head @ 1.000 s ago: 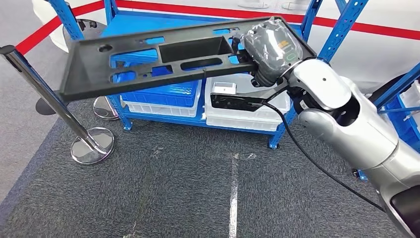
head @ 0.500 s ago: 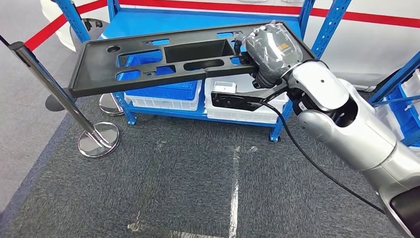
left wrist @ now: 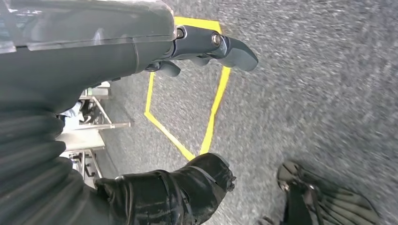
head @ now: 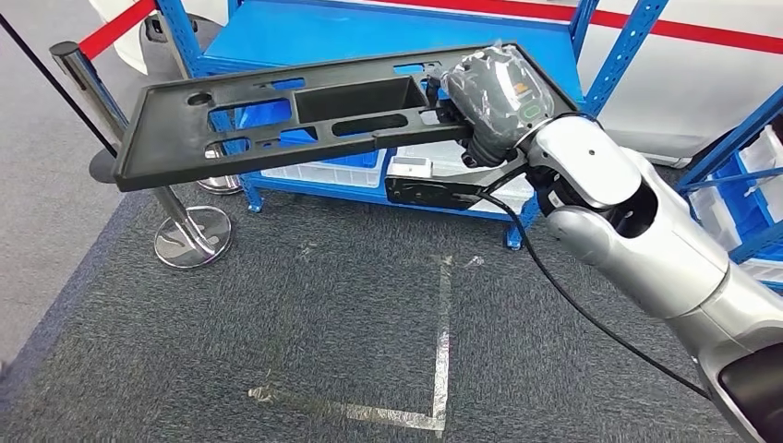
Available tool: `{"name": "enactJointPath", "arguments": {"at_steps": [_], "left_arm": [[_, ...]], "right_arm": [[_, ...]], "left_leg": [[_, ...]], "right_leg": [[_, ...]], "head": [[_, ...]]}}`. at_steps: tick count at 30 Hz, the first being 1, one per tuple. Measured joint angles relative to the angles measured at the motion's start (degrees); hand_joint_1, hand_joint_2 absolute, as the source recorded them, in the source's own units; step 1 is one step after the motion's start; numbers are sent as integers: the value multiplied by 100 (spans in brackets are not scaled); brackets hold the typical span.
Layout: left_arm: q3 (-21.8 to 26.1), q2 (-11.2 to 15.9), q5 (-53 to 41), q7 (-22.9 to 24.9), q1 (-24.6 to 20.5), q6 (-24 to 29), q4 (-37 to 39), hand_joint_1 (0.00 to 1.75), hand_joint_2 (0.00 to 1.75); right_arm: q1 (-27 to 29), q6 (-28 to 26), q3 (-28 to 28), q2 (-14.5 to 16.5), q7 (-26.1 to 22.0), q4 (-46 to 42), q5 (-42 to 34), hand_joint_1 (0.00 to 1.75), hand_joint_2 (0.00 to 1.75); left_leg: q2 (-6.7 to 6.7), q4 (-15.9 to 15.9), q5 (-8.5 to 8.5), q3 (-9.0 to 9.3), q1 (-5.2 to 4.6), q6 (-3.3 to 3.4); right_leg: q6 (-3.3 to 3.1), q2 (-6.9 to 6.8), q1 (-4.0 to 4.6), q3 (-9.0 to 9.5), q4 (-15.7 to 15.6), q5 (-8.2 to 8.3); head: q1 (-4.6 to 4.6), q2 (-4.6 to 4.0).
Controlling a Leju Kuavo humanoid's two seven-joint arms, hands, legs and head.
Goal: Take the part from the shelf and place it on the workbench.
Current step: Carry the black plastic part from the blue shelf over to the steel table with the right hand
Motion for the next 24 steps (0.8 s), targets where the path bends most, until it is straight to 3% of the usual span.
{"name": "enactJointPath", "arguments": {"at_steps": [2, 4, 5, 7, 9, 11, 13, 14, 15, 16, 17, 18, 19, 21, 24], "left_arm": [[0, -1, 0, 0, 0, 0, 0, 0, 175], [0, -26, 0, 0, -2, -1, -2, 0, 175], [0, -36, 0, 0, -3, -2, -3, 0, 175], [-1, -39, 0, 0, 1, -2, -4, 0, 175], [-2, -31, 0, 0, 11, 0, 0, 0, 175], [-2, -32, 0, 1, 20, 0, 3, 0, 175], [-3, -38, -1, 2, 22, -2, 3, 0, 175], [-4, -36, -4, -2, 23, -2, 3, 0, 175], [-4, -34, -11, -9, 21, -2, 4, 0, 175], [-4, -33, -25, -21, 20, -2, 4, 0, 175], [-4, -33, -44, -40, 19, -1, 4, 0, 175], [-5, -59, -69, -71, 12, 22, -1, 0, 175], [-5, -98, -94, -112, 3, 89, -6, 0, 175], [-7, -226, -129, -198, -9, 318, -15, 0, 175], [-10, -348, -135, -245, -11, 486, -15, 0, 175]], "right_arm": [[0, -1, 2, 1, 1, 9, 0, 175, 175], [-13, -3, 0, 5, 1, 10, 0, 175, 175], [-20, -4, -1, 8, 1, 9, 0, 175, 175], [-31, -5, -2, 13, 2, 11, 0, 175, 175], [-35, -3, 0, 20, 1, 15, 1, 175, 175], [-38, -2, 2, 37, -1, 18, 1, 175, 175], [-40, -2, 4, 48, -2, 19, 1, 175, 175], [-38, -2, 5, 49, -1, 19, 1, 175, 175], [-36, -2, 7, 51, 1, 20, 1, 175, 175], [-35, -2, 11, 51, 1, 21, 1, 175, 175], [-34, -3, 15, 52, 1, 22, 2, 175, 175], [-38, -6, 20, 62, 1, 23, 5, 175, 175], [-47, -13, 24, 75, 0, 32, 12, 175, 175], [-86, -41, 43, 127, 0, 81, 32, 175, 175], [-132, -95, 86, 180, -7, 182, 48, 175, 175]], "left_leg": [[-5, 3, 110, -132, -60, 15], [-6, 1, 206, -222, -91, 4], [-5, -16, 262, -245, -81, -17], [-3, -90, 391, -263, -38, -71], [-15, -147, 394, -303, -36, -130], [-18, 172, -13, -428, -36, -197], [-9, 903, -541, -589, 13, -282], [-6, 1237, -651, -629, 41, -328], [-4, 1439, -621, -607, 70, -376], [-3, 1465, -483, -509, 99, -424], [-1, 1302, -315, -326, 133, -473], [-2, 990, -260, -82, 159, -528], [-10, 616, -311, 168, 163, -531], [-30, 161, -523, 438, 138, -458], [-34, 120, -470, 397, 124, -254]], "right_leg": [[-135, 9, 81, 420, -371, 288], [-320, 12, 179, 1010, -1210, 316], [-372, 15, 214, 1203, -1530, 278], [-388, 15, 248, 1309, -1818, 298], [-403, -6, 217, 1289, -1968, 474], [-404, -38, 151, 1222, -2106, 636], [-378, -51, 112, 1062, -2081, 754], [-353, -55, 89, 967, -2042, 798], [-325, -60, 59, 859, -1982, 835], [-292, -64, 25, 744, -1910, 865], [-258, -65, -9, 626, -1828, 888], [-218, -64, -30, 510, -1744, 908], [-176, -62, -40, 413, -1664, 928], [-86, -51, -26, 312, -1586, 991], [22, -30, -43, 269, -1569, 1034]], "head": [[-1, 0], [-13, 0], [-16, 0], [-12, 0], [-7, 0], [-17, 0], [-27, 0], [-29, 0], [-30, 0], [-31, 0], [-32, 0], [-38, 0], [-41, 0], [-43, 0], [-32, 0]]}}
